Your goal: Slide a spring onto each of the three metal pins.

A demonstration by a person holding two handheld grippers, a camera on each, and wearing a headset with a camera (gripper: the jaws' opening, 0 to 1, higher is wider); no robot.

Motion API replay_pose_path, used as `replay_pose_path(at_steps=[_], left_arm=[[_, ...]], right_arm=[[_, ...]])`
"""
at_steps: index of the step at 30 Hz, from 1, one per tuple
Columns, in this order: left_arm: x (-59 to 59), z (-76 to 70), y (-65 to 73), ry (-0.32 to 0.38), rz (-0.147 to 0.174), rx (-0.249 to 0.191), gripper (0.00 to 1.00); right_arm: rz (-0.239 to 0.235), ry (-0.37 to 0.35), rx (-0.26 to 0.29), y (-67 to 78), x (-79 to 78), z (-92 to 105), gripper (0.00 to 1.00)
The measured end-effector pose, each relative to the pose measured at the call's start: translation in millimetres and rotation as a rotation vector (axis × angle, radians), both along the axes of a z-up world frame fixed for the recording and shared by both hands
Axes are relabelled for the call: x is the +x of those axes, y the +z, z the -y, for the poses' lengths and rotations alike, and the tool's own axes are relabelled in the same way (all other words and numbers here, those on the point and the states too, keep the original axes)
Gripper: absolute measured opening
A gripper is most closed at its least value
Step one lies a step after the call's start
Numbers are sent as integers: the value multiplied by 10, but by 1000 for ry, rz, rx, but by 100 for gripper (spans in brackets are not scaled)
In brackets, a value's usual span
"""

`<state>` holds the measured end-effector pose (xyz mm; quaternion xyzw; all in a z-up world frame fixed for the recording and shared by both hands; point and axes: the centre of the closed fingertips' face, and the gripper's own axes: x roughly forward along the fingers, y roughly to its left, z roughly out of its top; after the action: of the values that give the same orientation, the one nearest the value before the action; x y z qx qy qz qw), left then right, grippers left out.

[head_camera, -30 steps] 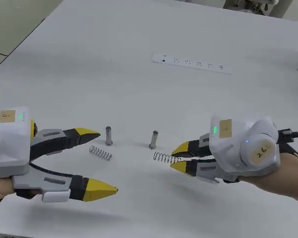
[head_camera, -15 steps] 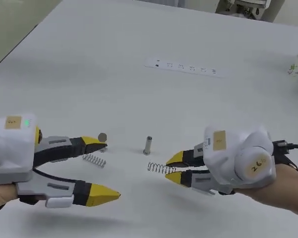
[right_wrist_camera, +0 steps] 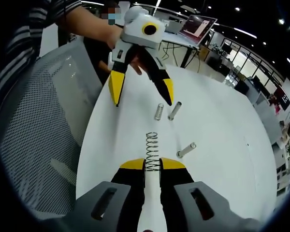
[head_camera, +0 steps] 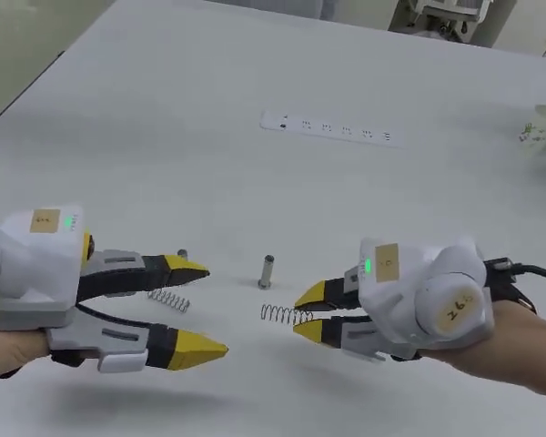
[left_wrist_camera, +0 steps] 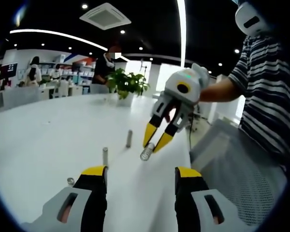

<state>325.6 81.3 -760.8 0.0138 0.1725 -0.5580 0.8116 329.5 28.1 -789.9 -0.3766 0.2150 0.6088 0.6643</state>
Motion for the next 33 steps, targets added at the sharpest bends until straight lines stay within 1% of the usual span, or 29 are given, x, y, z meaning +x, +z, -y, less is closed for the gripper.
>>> replay_pose_path(at_steps=[2, 5, 7, 10, 14, 16, 18, 21, 23, 25, 30, 32, 33], left_arm=[[14, 35, -1, -7, 6, -2, 50], [14, 81, -41, -25, -7, 2, 46], [6, 118, -43, -34, -3, 6, 43], [18, 157, -30, -40, 2, -4, 38], [24, 229, -51, -64, 3, 3, 34], [25, 271, -58, -79, 17, 13, 29], [15, 309, -48, -91, 19, 12, 25], [7, 352, -38, -100, 21, 6, 24], [9, 373, -74, -107, 22, 17, 25], [7, 380, -105, -112, 21, 26, 23], [-7, 395, -101, -120, 23, 28, 19], [-13, 403, -104, -128, 30, 33, 16], [-21, 412, -103, -132, 27, 30, 15]], right_arm=[[3, 5, -4, -3, -7, -22, 8], [5, 12, -3, 8, -17, -53, 8], [13, 16, -4, 19, -13, -62, 8], [17, 20, -5, 30, -14, -71, 8], [19, 23, 0, 49, -30, -93, 8], [26, 25, -2, 53, -33, -91, 8], [24, 22, -1, 50, -36, -80, 8], [22, 19, -4, 39, -44, -60, 8], [21, 22, -8, 30, -58, -56, 8], [20, 24, -5, 34, -71, -68, 8], [21, 28, -3, 36, -88, -87, 8], [20, 28, 0, 45, -90, -92, 8], [20, 29, 1, 51, -91, -93, 8]])
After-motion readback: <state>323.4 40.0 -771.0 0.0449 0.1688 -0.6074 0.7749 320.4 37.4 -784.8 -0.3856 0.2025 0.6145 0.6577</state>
